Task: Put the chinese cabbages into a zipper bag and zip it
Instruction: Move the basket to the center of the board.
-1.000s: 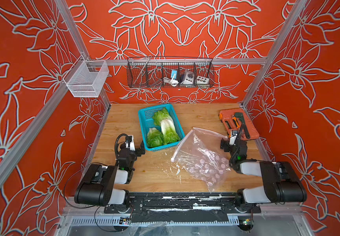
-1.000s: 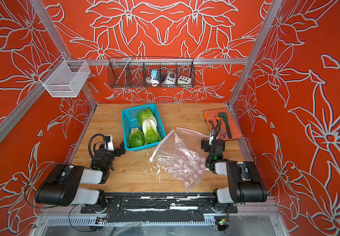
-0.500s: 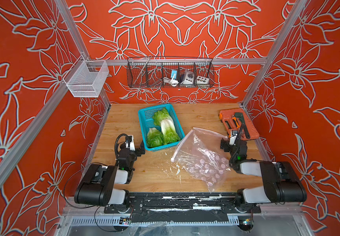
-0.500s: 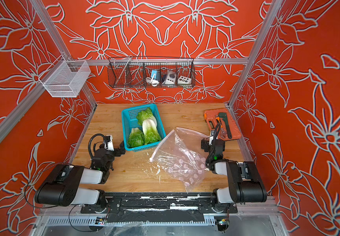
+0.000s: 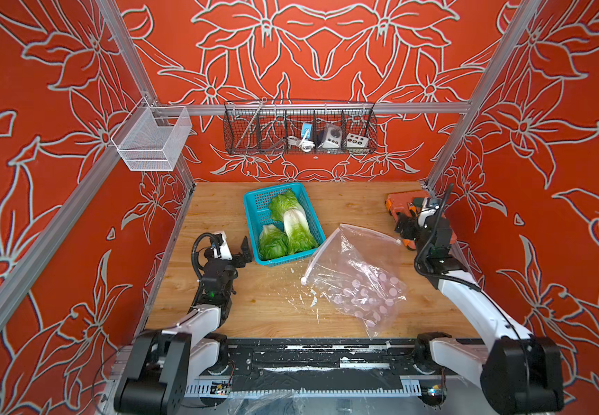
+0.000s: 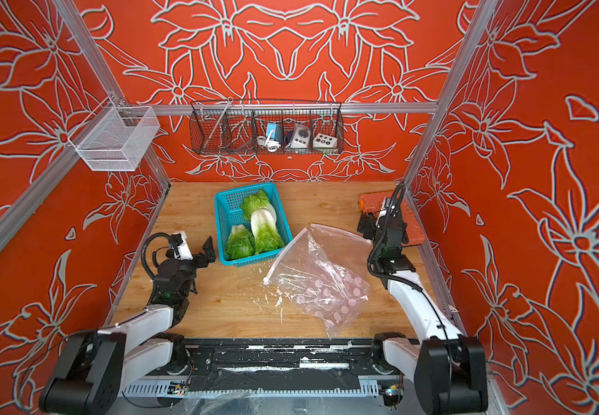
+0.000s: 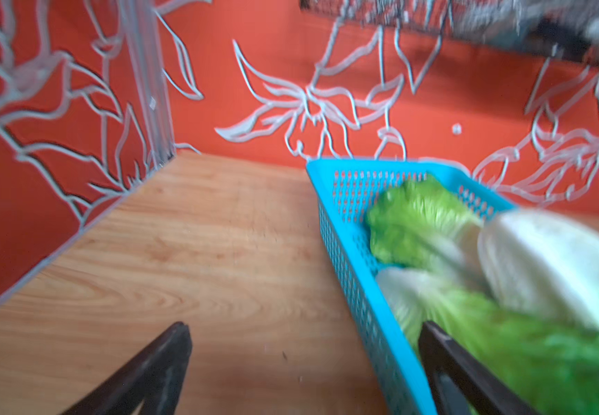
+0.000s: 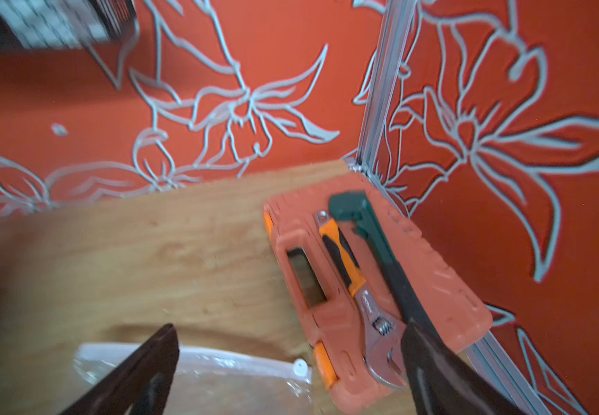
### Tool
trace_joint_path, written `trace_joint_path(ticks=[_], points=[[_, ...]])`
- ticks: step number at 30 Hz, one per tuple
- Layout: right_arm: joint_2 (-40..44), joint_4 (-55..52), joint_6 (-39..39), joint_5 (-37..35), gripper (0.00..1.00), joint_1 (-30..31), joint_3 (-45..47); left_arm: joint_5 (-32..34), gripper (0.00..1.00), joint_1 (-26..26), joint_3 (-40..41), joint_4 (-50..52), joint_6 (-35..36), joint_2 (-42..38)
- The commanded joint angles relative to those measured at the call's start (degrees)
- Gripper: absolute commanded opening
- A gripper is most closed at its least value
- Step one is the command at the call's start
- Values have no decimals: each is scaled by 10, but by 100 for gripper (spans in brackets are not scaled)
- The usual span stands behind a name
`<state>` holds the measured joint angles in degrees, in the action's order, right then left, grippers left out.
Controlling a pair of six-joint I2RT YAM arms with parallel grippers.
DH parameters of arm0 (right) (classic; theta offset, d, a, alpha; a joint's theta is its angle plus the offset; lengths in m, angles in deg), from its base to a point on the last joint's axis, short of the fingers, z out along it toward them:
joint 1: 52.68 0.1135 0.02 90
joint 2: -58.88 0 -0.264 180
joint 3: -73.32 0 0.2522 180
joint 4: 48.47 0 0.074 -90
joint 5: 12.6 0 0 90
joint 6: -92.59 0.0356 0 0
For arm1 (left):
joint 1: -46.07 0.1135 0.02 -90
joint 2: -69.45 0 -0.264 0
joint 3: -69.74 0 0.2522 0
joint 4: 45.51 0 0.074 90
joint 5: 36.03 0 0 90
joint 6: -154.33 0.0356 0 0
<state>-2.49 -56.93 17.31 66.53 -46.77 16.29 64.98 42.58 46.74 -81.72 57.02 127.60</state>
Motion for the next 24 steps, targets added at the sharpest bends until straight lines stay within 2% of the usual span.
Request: trace_joint_path(ticks=[1,2,4,5,6,7,8,10,13,15,16,17,20,24], points=[[26,-230,103,90,99,8,-57,153,99,-50,-1,140,-74,-97],[37,-230,132,112,99,10,-57,170,98,-65,4,157,-84,-128],[64,-248,274,110,99,18,-38,178,98,-78,-2,198,-115,-180],[79,-178,292,180,98,16,-4,170,98,-79,-12,226,-139,-203],[89,-107,299,240,89,16,29,158,98,-79,-23,247,-150,-222],[90,-94,315,266,82,18,36,148,98,-79,-36,272,-160,-235],[83,-129,322,268,77,23,21,143,98,-79,-55,314,-185,-247],[57,-230,294,256,74,38,-35,124,98,-79,-86,387,-239,-258],[10,-358,238,233,75,66,-107,126,98,-78,-104,466,-374,-279],[-23,-419,198,223,76,94,-142,48,96,-70,-98,429,-317,-305],[-41,-448,184,205,77,113,-158,6,89,-68,-103,409,-281,-310],[-59,-470,171,195,80,134,-171,-11,86,-68,-125,426,-273,-298],[-103,-522,173,169,83,187,-200,-54,81,-68,-239,555,-223,-198],[-119,-497,210,157,82,221,-199,-77,81,-69,-338,705,-185,-92]])
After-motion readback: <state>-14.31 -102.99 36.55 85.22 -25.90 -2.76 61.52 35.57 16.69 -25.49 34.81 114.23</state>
